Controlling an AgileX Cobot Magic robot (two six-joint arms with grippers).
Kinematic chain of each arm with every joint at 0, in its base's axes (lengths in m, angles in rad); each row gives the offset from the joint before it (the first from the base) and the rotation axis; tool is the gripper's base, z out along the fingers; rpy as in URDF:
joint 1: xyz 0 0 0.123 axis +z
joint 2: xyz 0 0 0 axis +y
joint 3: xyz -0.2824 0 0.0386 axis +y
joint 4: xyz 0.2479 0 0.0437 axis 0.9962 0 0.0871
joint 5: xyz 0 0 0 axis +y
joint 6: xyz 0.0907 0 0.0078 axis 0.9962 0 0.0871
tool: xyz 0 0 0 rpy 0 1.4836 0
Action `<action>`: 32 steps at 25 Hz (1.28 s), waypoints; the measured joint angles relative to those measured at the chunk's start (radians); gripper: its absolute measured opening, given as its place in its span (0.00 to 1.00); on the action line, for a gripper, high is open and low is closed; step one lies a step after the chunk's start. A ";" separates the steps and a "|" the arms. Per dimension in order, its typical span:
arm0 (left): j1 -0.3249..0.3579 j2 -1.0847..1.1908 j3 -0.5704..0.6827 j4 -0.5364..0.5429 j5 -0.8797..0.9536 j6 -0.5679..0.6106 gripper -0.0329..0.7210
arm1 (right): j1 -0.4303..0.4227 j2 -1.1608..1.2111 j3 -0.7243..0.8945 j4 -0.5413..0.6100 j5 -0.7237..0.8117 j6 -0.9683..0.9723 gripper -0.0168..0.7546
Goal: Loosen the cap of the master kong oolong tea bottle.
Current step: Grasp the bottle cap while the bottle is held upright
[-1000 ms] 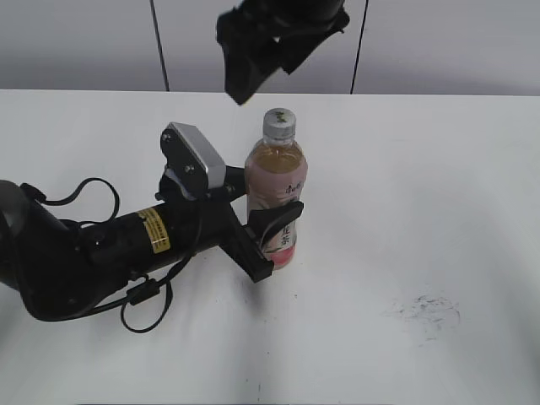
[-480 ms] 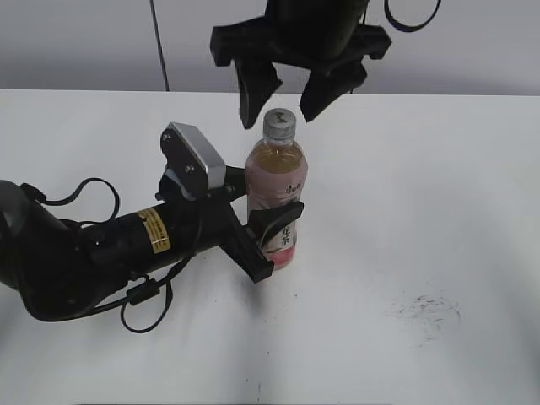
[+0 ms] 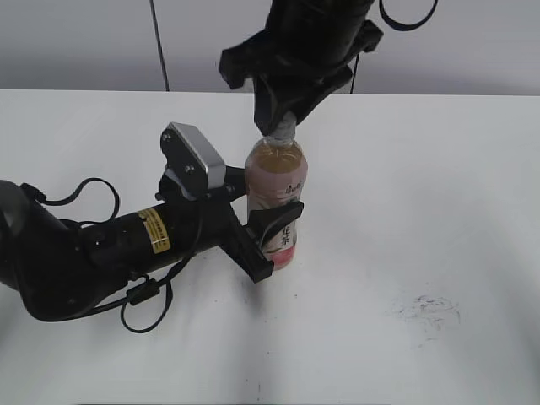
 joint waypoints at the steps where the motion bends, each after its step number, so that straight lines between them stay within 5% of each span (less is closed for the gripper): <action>1: 0.000 0.000 0.000 0.000 0.000 0.000 0.55 | 0.000 0.000 0.000 0.000 0.000 -0.090 0.37; 7: 0.000 0.000 0.000 0.002 0.000 0.000 0.55 | 0.000 -0.004 0.000 0.003 0.000 -0.973 0.37; 13: 0.000 0.000 0.000 0.002 0.000 0.001 0.55 | 0.000 -0.005 0.000 0.014 0.001 -1.143 0.38; 20: 0.000 0.000 0.000 0.002 0.000 0.001 0.55 | 0.000 -0.006 0.000 0.029 0.001 -0.948 0.81; 28: 0.000 0.000 0.000 0.002 0.000 0.000 0.55 | 0.000 -0.027 -0.060 -0.032 0.001 -0.005 0.74; 32: 0.000 0.000 0.000 0.002 0.000 0.000 0.55 | 0.000 -0.028 -0.063 -0.048 0.001 0.155 0.74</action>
